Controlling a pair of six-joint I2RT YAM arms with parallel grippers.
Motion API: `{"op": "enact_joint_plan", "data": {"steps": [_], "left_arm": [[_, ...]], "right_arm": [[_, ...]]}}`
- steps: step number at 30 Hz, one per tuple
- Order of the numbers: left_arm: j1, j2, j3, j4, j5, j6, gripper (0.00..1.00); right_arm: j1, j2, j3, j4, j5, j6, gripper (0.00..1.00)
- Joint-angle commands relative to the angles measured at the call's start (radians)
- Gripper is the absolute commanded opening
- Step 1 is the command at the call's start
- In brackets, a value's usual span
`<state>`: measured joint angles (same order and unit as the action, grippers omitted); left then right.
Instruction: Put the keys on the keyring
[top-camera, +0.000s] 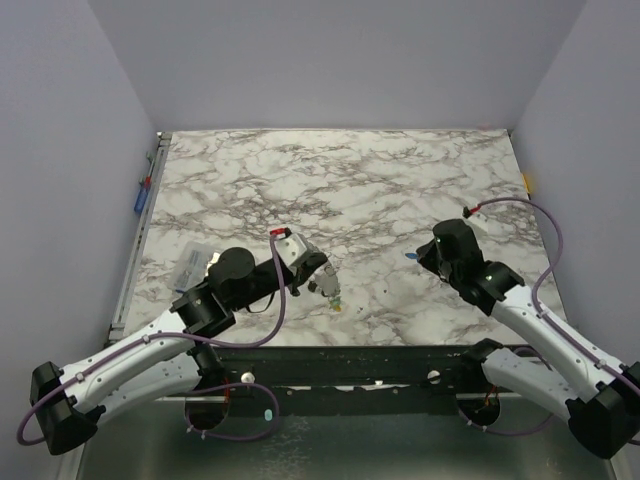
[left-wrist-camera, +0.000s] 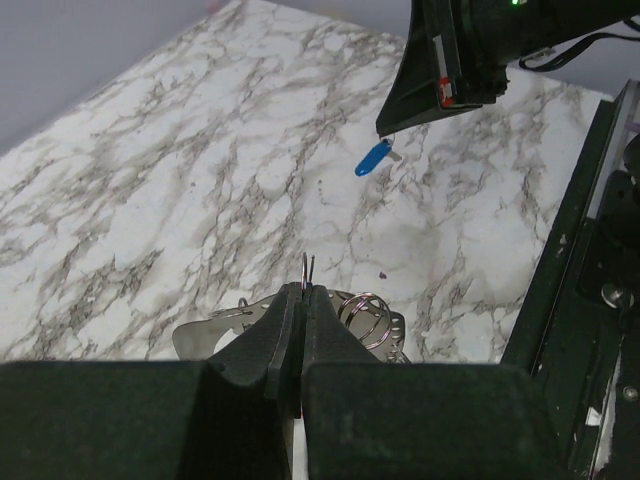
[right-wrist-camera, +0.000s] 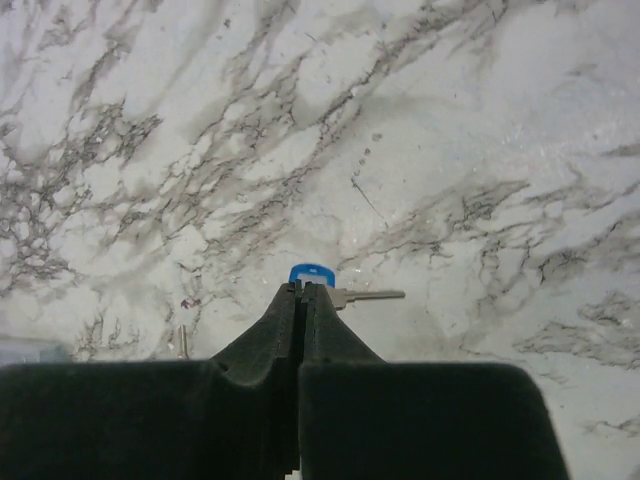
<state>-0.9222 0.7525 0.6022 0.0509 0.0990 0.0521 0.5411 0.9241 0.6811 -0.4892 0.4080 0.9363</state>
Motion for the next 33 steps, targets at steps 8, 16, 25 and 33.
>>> {"op": "enact_joint_plan", "data": {"steps": [8, 16, 25, 33], "left_arm": [[0.005, 0.024, 0.113, 0.069, 0.063, -0.037, 0.00], [0.004, 0.039, 0.145, 0.062, 0.099, -0.048, 0.00], [0.004, 0.051, 0.170, 0.038, 0.158, -0.074, 0.00], [0.004, 0.065, 0.190, 0.040, 0.206, -0.090, 0.00]], "right_arm": [[-0.001, -0.058, 0.124, 0.116, -0.155, -0.493, 0.01], [-0.001, -0.078, 0.139, 0.188, -0.540, -0.704, 0.01], [-0.001, -0.095, 0.209, 0.188, -0.939, -0.829, 0.01], [-0.001, -0.086, 0.294, 0.129, -1.064, -0.875, 0.01]]}}
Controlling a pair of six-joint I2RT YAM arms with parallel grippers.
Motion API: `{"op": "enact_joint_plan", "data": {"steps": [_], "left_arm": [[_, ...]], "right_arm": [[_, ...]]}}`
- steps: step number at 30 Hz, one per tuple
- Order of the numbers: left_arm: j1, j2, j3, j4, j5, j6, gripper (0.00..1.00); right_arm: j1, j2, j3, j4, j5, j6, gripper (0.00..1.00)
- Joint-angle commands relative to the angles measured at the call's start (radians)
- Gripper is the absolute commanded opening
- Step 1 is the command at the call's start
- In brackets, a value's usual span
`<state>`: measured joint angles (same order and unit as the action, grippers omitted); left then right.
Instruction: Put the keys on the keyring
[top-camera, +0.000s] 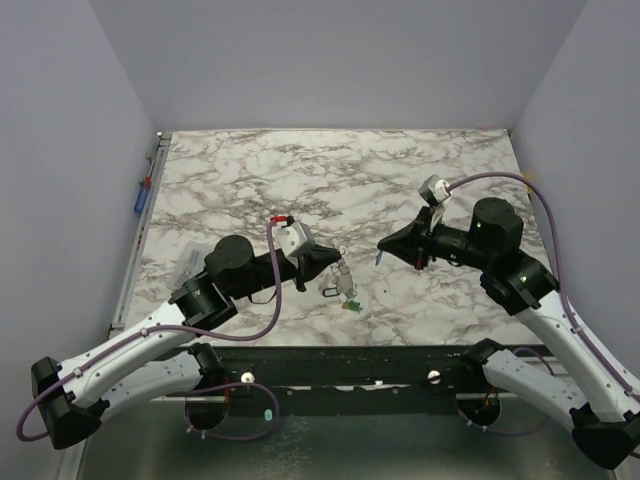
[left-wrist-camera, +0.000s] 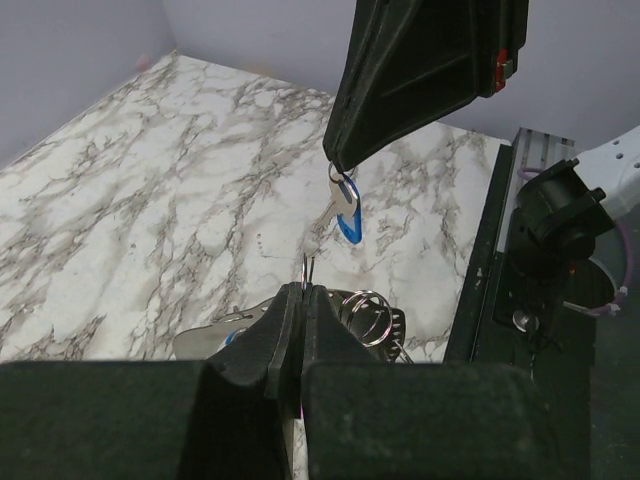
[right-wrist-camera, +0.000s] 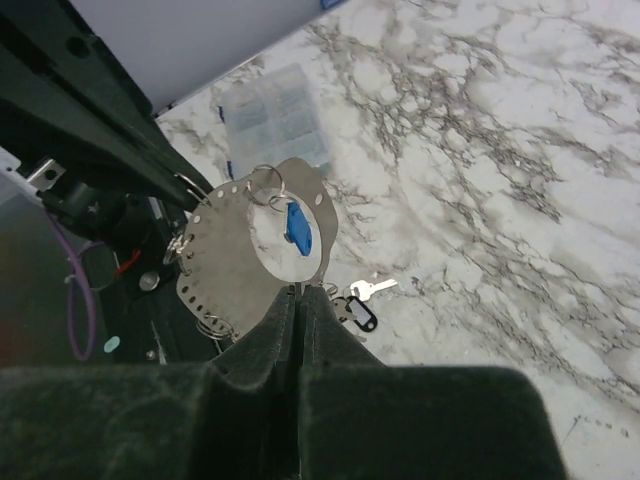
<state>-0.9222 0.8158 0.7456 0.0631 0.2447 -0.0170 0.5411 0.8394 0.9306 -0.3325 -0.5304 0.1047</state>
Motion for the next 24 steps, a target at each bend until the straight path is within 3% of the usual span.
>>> {"op": "enact_joint_plan", "data": {"steps": [1, 24], "left_arm": [[0.004, 0.005, 0.049, 0.028, 0.063, -0.022, 0.00], [0.000, 0.154, 0.121, 0.125, 0.115, -0.120, 0.00]], "right_arm": [[-0.001, -0.003, 0.051, -0.028, -0.140, -0.043, 0.01], [-0.001, 0.015, 0.139, -0.077, -0.251, -0.129, 0.01]]}}
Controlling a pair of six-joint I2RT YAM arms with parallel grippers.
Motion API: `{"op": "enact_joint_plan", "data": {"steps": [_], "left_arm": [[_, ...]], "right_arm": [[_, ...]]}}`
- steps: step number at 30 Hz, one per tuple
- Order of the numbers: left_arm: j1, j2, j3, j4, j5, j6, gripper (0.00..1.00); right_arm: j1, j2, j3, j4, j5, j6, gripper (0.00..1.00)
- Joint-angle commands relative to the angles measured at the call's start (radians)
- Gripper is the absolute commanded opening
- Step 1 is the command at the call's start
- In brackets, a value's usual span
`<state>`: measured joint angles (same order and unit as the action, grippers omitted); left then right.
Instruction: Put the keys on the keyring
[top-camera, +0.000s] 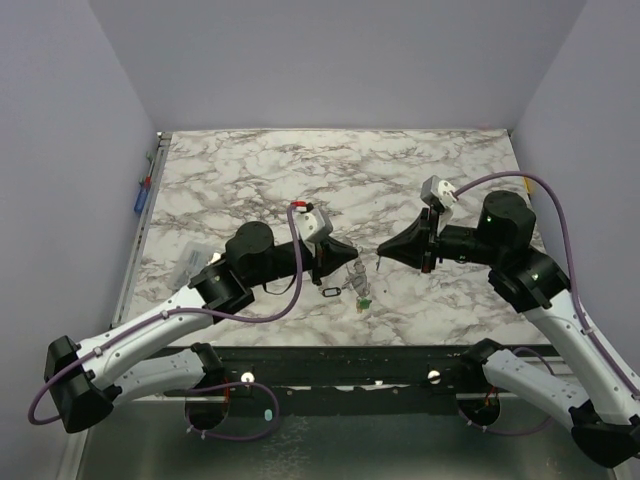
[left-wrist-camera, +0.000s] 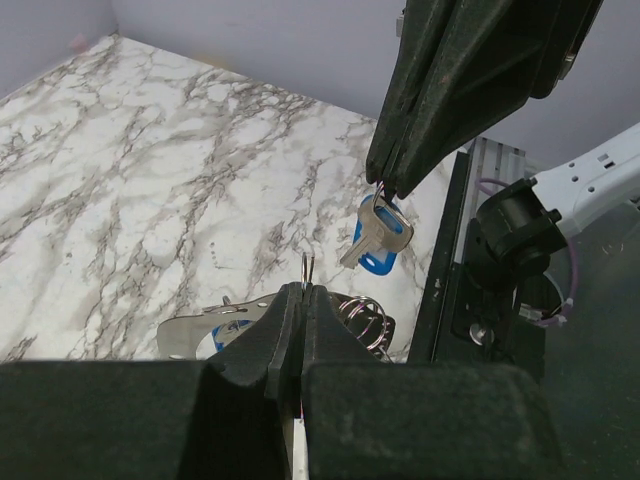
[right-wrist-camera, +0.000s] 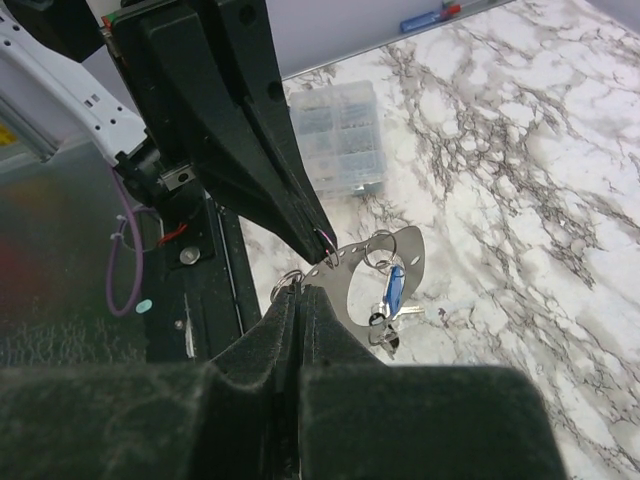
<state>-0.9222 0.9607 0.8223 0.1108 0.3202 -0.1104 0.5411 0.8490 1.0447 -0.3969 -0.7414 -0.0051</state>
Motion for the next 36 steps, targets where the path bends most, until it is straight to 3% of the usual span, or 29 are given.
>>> {"op": "enact_joint_plan", "data": {"steps": [1, 36], "left_arm": [[0.000, 0.013, 0.046, 0.080, 0.043, -0.027, 0.00], [-0.039, 0.057, 0.026, 0.166, 0.081, -0.043, 0.00]], "right_arm": [[0.000, 0.004, 0.022, -0.008, -0.044, -0.017, 0.01], [0.000, 0.039, -0.059, 0.102, -0.009, 0.063, 0.01]]}}
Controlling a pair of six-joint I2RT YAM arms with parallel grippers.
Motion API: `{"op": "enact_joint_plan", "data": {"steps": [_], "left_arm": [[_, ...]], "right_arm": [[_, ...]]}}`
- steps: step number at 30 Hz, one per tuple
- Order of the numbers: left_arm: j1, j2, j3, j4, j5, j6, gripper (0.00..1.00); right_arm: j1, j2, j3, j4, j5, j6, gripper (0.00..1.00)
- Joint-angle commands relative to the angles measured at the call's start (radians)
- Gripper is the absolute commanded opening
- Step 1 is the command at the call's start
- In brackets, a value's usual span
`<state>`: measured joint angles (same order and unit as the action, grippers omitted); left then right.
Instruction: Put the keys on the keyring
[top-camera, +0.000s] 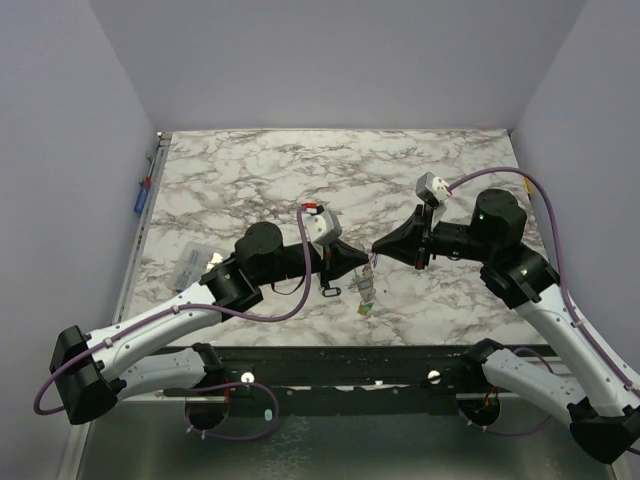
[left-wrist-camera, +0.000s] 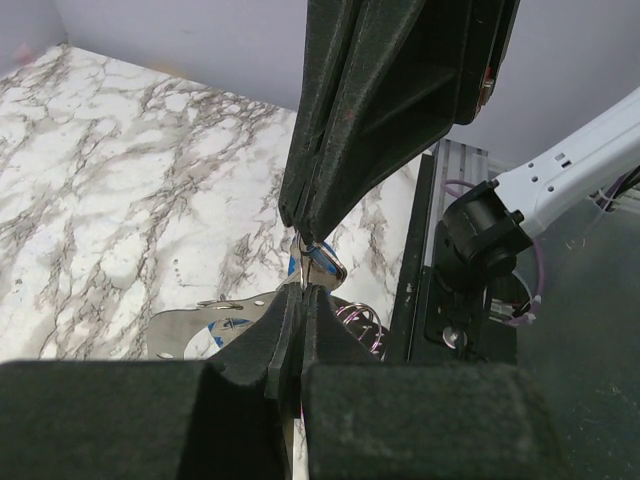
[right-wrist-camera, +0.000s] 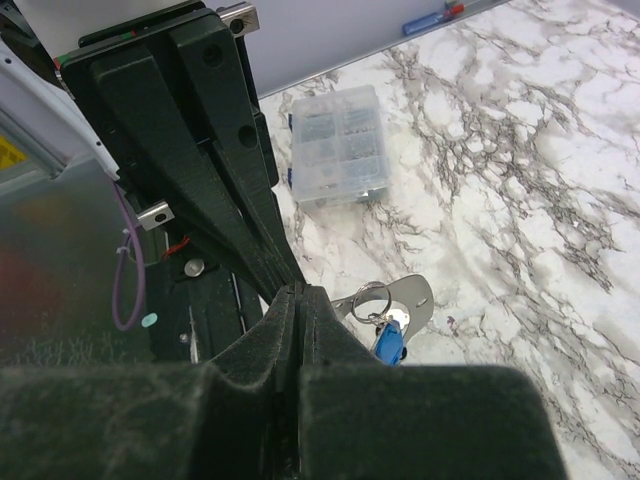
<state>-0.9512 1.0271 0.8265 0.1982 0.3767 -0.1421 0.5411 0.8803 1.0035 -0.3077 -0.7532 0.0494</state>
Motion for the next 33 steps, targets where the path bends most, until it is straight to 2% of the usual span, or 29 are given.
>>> {"op": "enact_joint_plan", "data": {"steps": [1, 11, 19, 33], "left_arm": [[-0.009, -0.009, 0.022, 0.079, 0.024, -0.011, 0.00], [-0.012, -0.004, 0.019, 0.083, 0.002, -0.007, 0.00], [-0.012, -0.012, 0.011, 0.080, -0.077, -0.002, 0.00], [-0.012, -0.020, 0.005, 0.080, -0.077, 0.001, 0.00]], "right_arm": [[0.000, 0.008, -0.017, 0.013, 0.000, 0.010, 0.01], [0.000, 0.016, -0.014, 0.000, -0.047, 0.010, 0.01], [0.000, 0.016, -0.006, -0.029, -0.096, -0.004, 0.01], [0.000, 0.018, -0.003, -0.027, -0.054, 0.009, 0.01]]}}
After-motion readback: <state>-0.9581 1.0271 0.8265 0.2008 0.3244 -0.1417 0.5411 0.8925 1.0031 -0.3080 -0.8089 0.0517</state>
